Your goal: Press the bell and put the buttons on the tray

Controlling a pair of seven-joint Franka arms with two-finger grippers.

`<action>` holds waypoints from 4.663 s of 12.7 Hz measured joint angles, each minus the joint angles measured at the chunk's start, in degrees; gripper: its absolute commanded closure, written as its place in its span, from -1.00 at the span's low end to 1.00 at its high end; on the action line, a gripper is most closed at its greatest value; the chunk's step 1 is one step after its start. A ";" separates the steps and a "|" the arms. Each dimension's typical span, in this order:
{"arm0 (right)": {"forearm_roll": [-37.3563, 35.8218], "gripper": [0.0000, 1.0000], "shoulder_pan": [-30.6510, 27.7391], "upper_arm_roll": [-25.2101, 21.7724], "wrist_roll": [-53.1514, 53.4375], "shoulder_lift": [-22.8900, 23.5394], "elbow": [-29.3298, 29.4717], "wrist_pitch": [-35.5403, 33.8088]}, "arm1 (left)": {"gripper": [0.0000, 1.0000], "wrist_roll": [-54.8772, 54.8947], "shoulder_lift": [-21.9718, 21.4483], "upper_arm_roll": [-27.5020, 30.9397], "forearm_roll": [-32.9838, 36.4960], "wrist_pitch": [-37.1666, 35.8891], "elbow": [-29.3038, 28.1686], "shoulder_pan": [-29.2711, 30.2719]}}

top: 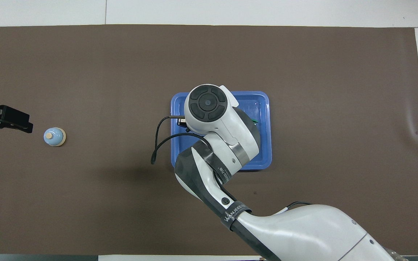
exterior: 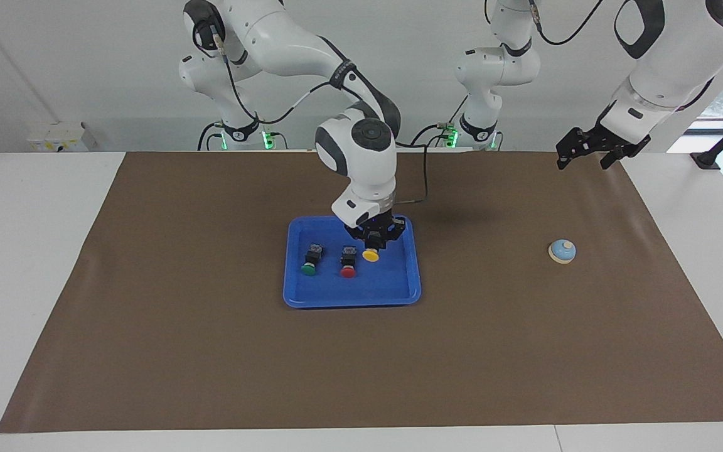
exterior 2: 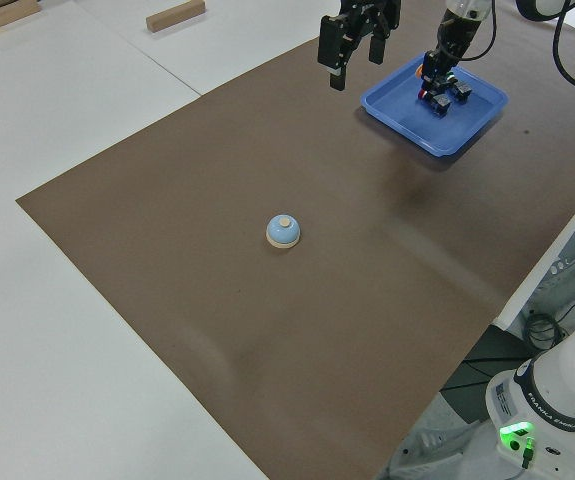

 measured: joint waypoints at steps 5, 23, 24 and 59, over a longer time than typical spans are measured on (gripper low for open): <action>0.00 1.00 0.45 -0.48 0.00 3.32 -0.90 4.82 | -1.00 0.00 0.00 0.00 0.00 0.00 0.00 0.00; 1.52 -1.00 -24.81 -1.37 -27.03 -16.35 -0.95 -21.95 | -1.00 0.00 0.00 0.00 0.00 0.00 0.00 0.00; 1.61 -1.00 -26.12 -1.34 -29.65 -17.74 -0.95 -24.33 | -1.00 0.00 0.00 0.00 0.00 0.00 0.00 0.00; 1.78 -1.00 -29.16 -4.65 -41.61 -33.82 -5.56 -34.83 | -1.00 0.00 0.00 0.00 0.00 0.00 -0.01 0.00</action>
